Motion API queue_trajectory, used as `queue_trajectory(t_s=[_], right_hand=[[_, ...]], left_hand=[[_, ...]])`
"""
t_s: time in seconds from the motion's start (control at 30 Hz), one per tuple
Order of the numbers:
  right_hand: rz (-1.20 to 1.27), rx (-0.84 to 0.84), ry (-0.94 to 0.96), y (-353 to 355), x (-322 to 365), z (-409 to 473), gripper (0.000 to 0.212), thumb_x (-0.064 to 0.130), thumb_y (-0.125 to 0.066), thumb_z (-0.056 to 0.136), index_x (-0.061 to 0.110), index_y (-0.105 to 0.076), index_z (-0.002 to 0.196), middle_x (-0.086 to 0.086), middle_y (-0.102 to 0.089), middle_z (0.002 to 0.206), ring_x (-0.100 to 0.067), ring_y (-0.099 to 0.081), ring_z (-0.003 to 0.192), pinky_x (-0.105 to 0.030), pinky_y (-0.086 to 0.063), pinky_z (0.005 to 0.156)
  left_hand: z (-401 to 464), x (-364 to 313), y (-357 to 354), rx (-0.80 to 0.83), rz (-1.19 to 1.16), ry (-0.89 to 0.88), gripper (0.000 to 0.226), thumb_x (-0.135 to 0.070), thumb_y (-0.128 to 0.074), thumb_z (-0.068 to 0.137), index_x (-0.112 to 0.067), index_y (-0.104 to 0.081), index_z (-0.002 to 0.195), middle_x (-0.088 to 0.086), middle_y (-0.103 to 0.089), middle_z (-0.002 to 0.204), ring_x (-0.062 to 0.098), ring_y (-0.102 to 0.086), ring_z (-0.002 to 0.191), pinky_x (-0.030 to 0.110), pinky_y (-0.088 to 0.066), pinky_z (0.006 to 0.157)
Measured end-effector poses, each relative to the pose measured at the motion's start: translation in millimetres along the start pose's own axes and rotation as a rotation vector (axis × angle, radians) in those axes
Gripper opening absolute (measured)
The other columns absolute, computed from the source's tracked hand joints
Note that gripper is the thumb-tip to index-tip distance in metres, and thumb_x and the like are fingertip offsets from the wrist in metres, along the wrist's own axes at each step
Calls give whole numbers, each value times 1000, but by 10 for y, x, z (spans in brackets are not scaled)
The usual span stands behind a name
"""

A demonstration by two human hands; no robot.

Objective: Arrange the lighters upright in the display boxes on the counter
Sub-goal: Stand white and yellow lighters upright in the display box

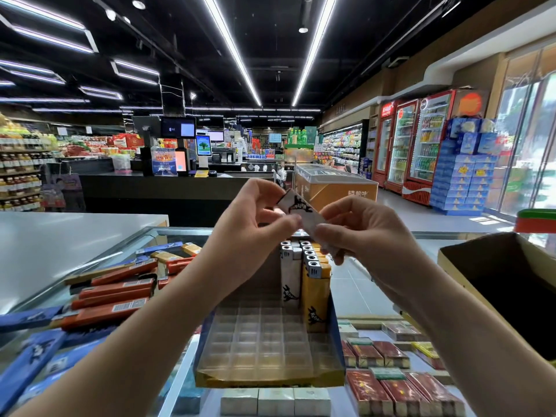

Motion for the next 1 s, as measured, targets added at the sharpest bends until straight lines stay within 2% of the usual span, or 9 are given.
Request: queue_trajectory(t_s=[0.1,0.23,0.33,0.4,0.53,0.63,0.77,0.87,1.0], right_hand=[[98,28,-74,-15,-17,-16,25,14,-70,58,3,-61,78,-8,-61,60,-15,-56,47,-21,-45,41],[169,11,-69,-37,-39,-15,26,17,-70,61,2,-55,75,-9,-60,57,-17,-56,44,-22,-47,40],[271,-40,-85,-7,-60,17,28,30,-64,68,6,-54,79,-9,-63,66,-17,-60,51,-23,-53,47],[226,-98,-117,41,-103,45,30,36,-58,74,8,-55,82,-8,-62,73,-16,-60,55,-25,-54,52],[-19,-114,-274,63,-291,54,24,31,-49,93,9,-55,86,-8,-58,84,-14,-57,61,-22,-50,51],[-125,-57,-373,26,-409,54,26,34,-49,94,10,-57,96,-8,-59,93,-17,-57,69,-21,-49,51],[-140,-56,-408,12,-414,66,26,37,-49,94,13,-56,101,-6,-59,99,-17,-58,74,-23,-51,51],[-166,-57,-407,13,-396,69,26,38,-48,94,14,-55,101,-5,-59,98,-17,-58,72,-22,-50,51],[-190,-49,-395,6,-394,65,25,38,-47,94,15,-55,101,-4,-59,98,-17,-59,73,-22,-50,51]], left_hand=[[-55,-33,-41,109,421,-256,45,-40,-70,72,-33,-54,113,-20,-57,111,2,-57,101,26,-51,84],[-86,-47,-98,105,667,-439,30,-34,-65,82,-21,-67,109,-12,-65,95,8,-59,93,30,-53,78],[-63,-70,-52,74,522,-306,38,-54,-48,81,-26,-67,98,-17,-64,79,1,-59,72,22,-51,63],[-29,-59,-6,88,301,-142,34,-56,-50,74,-27,-62,89,-12,-68,74,1,-61,65,14,-47,57],[36,56,91,92,12,137,15,-25,-64,82,-16,-55,88,-2,-73,82,6,-67,71,15,-48,55],[55,106,145,108,-1,283,25,-23,-73,71,-16,-52,82,2,-62,70,6,-59,59,17,-45,46],[15,123,169,298,10,398,53,-31,-78,50,-20,-50,94,-7,-59,63,7,-56,54,20,-42,39],[0,162,127,327,116,378,40,-32,-78,51,-15,-56,79,-6,-57,54,7,-57,48,21,-47,43],[-25,199,69,376,209,334,33,-35,-77,55,-18,-63,79,-1,-69,66,13,-67,57,24,-54,52]])
Point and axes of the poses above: each hand's wrist, its own z-axis towards the middle knuckle, its own y-axis out of the back of the hand, x = y × z, the point moved 2 cm from there along z, towards the middle knuckle
